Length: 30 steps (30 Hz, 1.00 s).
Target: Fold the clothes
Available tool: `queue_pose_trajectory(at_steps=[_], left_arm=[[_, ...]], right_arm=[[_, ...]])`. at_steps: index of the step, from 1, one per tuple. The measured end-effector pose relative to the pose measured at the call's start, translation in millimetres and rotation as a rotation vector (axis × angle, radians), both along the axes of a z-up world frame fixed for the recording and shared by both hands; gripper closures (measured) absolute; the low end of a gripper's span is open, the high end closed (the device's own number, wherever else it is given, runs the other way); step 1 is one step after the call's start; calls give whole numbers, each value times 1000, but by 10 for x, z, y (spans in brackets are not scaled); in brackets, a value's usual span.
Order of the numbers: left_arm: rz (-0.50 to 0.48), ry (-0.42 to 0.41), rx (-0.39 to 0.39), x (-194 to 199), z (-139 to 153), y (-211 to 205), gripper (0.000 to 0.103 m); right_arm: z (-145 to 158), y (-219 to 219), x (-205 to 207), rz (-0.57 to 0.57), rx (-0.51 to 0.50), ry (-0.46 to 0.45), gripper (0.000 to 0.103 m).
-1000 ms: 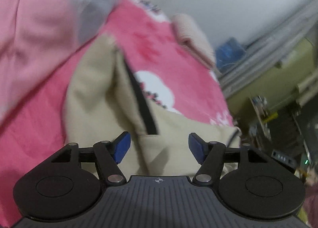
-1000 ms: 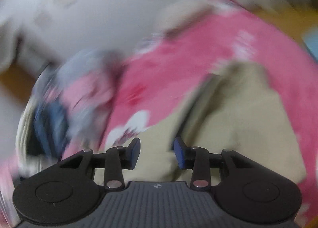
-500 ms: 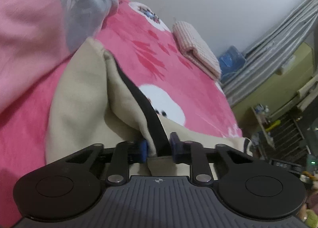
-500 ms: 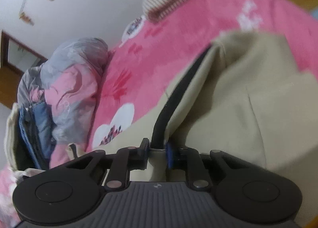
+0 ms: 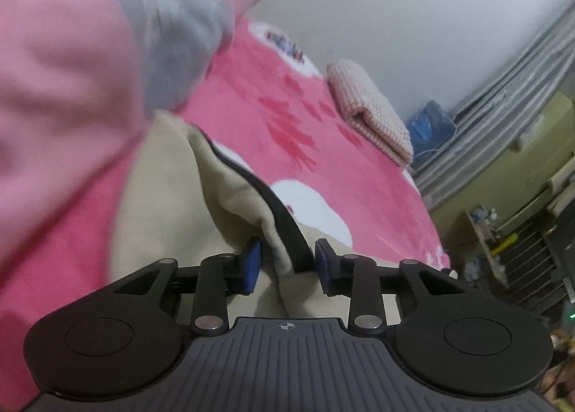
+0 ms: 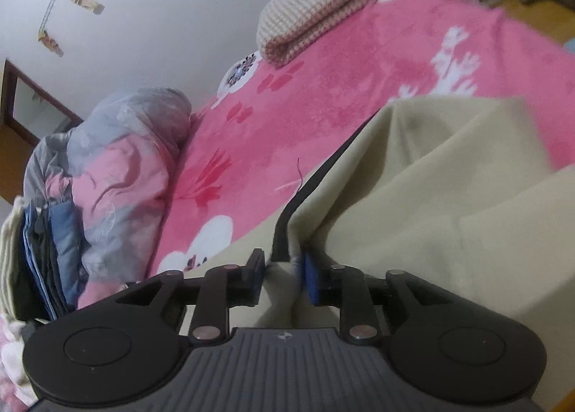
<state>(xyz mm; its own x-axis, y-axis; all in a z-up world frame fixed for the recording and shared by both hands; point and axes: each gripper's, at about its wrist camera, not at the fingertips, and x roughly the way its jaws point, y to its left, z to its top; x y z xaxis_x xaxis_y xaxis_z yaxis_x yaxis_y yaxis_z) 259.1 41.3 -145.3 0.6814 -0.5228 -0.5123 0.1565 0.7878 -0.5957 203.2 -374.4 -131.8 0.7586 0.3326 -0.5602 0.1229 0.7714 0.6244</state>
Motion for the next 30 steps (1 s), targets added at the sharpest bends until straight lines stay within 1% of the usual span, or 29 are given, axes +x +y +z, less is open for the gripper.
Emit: queue_pose_trajectory(at_steps=[1, 4, 5, 7, 9, 10, 11, 12, 15, 18, 19, 20, 22, 23, 24, 25, 26, 27, 28, 30], left_arm=[[-1, -41, 33, -83, 75, -2, 71], [-63, -198, 198, -279, 279, -209, 71], [-125, -242, 266, -323, 323, -349, 71], [-211, -285, 368, -384, 326, -588, 71], [-244, -249, 468, -389, 203, -766, 70], [-260, -229, 518, -390, 138, -854, 70], [-257, -210, 524, -394, 70, -856, 71], [-253, -191, 527, -399, 2, -849, 71], [-265, -204, 543, -421, 36, -845, 71], [-284, -213, 547, -450, 136, -827, 70], [-288, -217, 548, -462, 177, -818, 70], [-293, -250, 556, -490, 221, -829, 67], [-301, -310, 583, -506, 277, -890, 56], [-304, -333, 601, -488, 285, -943, 41], [-308, -355, 619, -470, 293, -996, 33], [-307, -347, 638, -418, 258, -1054, 32], [-306, -336, 657, -361, 217, -1112, 29], [-318, -312, 687, -313, 128, -1158, 24], [-331, -286, 718, -266, 34, -1202, 24], [-330, -333, 729, -295, -89, -1210, 21]], right_arm=[[79, 10, -62, -5, -45, -20, 77], [330, 153, -208, 26, -217, -94, 77], [397, 256, -240, 52, -282, -118, 78], [451, 473, -274, 113, -388, -157, 78], [387, 681, -268, 185, -465, -156, 78], [297, 768, -241, 215, -504, -124, 78], [142, 854, -195, 240, -568, -58, 79], [-7, 906, -191, 253, -616, -31, 79], [-33, 874, -270, 242, -610, -63, 79], [116, 827, -260, 225, -586, -2, 78], [186, 814, -294, 212, -578, -10, 78], [272, 822, -331, 207, -572, -40, 78], [411, 849, -371, 202, -562, -94, 78], [445, 875, -341, 206, -557, -106, 78], [477, 903, -308, 210, -553, -118, 78], [469, 947, -232, 214, -561, -116, 77], [426, 985, -151, 208, -570, -110, 77], [338, 1001, -73, 205, -569, -88, 77], [244, 1014, 5, 203, -566, -64, 76], [-57, 1038, 93, 231, -584, -30, 75]])
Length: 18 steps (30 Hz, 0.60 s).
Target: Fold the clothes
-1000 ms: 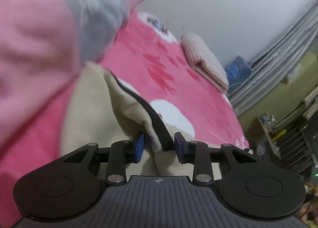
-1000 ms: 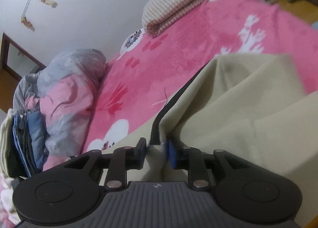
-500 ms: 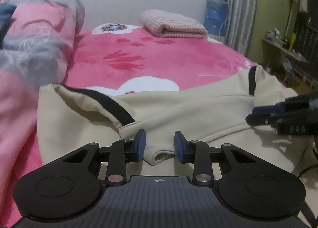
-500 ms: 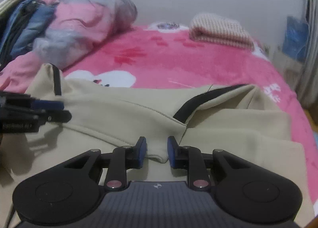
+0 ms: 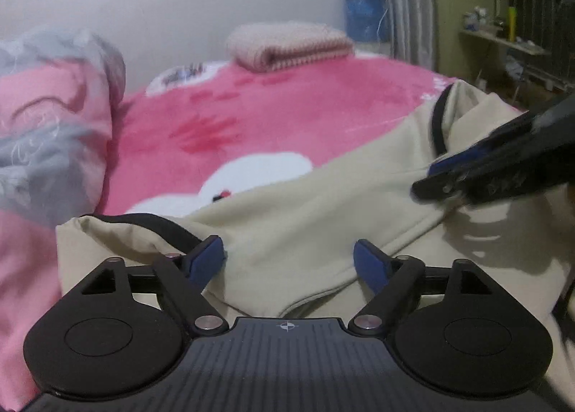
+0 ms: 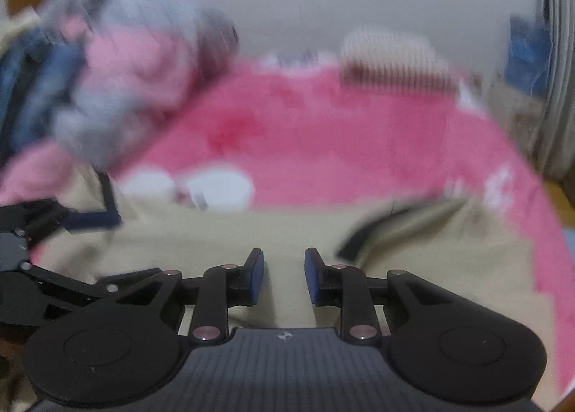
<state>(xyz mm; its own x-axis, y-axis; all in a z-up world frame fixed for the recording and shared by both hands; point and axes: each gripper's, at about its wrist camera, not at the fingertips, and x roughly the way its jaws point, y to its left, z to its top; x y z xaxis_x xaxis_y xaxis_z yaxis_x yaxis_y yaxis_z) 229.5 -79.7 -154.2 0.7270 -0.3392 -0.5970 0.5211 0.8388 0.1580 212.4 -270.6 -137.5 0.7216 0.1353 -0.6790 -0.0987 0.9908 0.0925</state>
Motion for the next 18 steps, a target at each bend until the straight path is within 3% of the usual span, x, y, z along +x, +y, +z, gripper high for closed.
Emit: queue_pose_trajectory(at_steps=[4, 10, 12, 14, 16, 18], left_arm=[[-5, 3, -17, 10, 85, 60, 21], [47, -35, -96, 136, 346, 277, 21], [104, 37, -144, 347, 300, 422, 22], [229, 149, -145, 587, 123, 641, 22], [258, 216, -300, 653, 49, 956, 24], [272, 212, -333, 605, 66, 1073, 33]], right_arm=[[19, 56, -67, 13, -42, -16, 75], [19, -23, -74, 20, 6, -5, 75], [17, -15, -85, 16, 4, -13, 75], [7, 1, -75, 14, 1, -18, 75], [4, -11, -79, 9, 11, -18, 75], [0, -23, -84, 6, 20, -20, 75]])
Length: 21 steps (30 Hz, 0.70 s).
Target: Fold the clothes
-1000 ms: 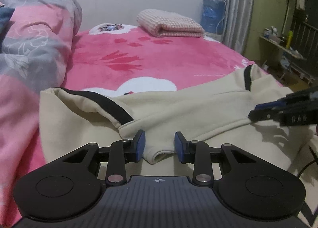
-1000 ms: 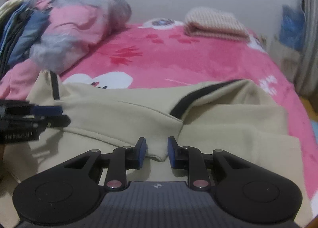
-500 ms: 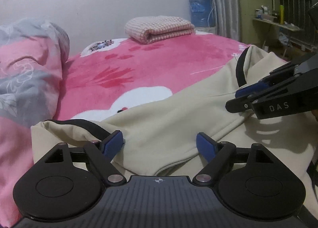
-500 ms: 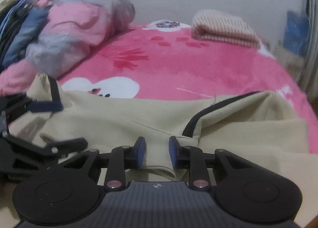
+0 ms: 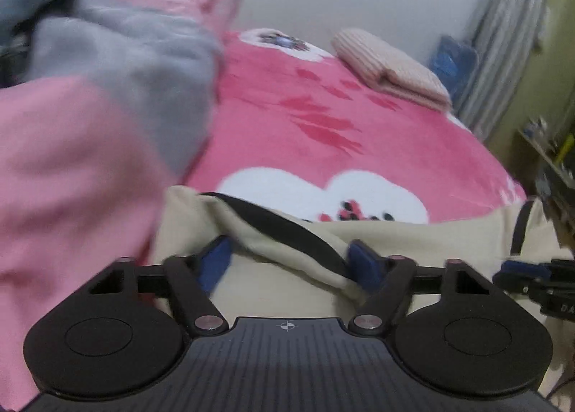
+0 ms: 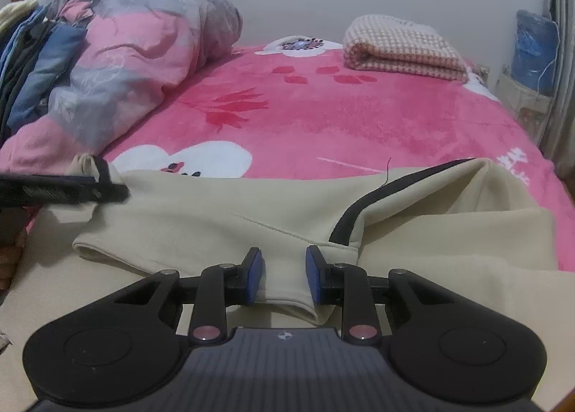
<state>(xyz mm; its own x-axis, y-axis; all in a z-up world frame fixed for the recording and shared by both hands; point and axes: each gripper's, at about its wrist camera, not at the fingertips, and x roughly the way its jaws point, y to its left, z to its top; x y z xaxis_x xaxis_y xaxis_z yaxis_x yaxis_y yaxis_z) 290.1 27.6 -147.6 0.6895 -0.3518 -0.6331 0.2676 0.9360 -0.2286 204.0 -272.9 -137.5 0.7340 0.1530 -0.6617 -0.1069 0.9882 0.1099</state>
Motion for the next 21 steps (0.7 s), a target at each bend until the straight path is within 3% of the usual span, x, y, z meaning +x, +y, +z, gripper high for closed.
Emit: queue_pose_trajectory(at_steps=[1, 7, 10, 12, 14, 18, 20, 21], left_arm=[[8, -4, -12, -27, 11, 54, 34], [18, -123, 104, -320, 220, -59, 33], [-76, -259, 149, -430, 347, -189, 27], [-139, -298, 165, -344, 372, -307, 25], [-160, -234, 132, -113, 324, -357, 23], [-36, -91, 184, 178, 3, -128, 28], [-29, -113, 97, 89, -79, 123, 33], [-30, -122, 97, 43, -70, 147, 34]], right_arm=[[-3, -4, -3, 0, 2, -2, 75], [-15, -27, -19, -1, 15, -11, 75], [-21, -26, -17, -2, 17, -14, 75], [-26, -25, -20, -3, 18, -17, 75], [-28, -24, -21, -5, 18, -17, 75], [-21, -20, -21, -7, 19, -17, 75], [-24, -21, -25, -7, 23, -20, 75], [-28, -26, -27, -6, 26, -23, 75]])
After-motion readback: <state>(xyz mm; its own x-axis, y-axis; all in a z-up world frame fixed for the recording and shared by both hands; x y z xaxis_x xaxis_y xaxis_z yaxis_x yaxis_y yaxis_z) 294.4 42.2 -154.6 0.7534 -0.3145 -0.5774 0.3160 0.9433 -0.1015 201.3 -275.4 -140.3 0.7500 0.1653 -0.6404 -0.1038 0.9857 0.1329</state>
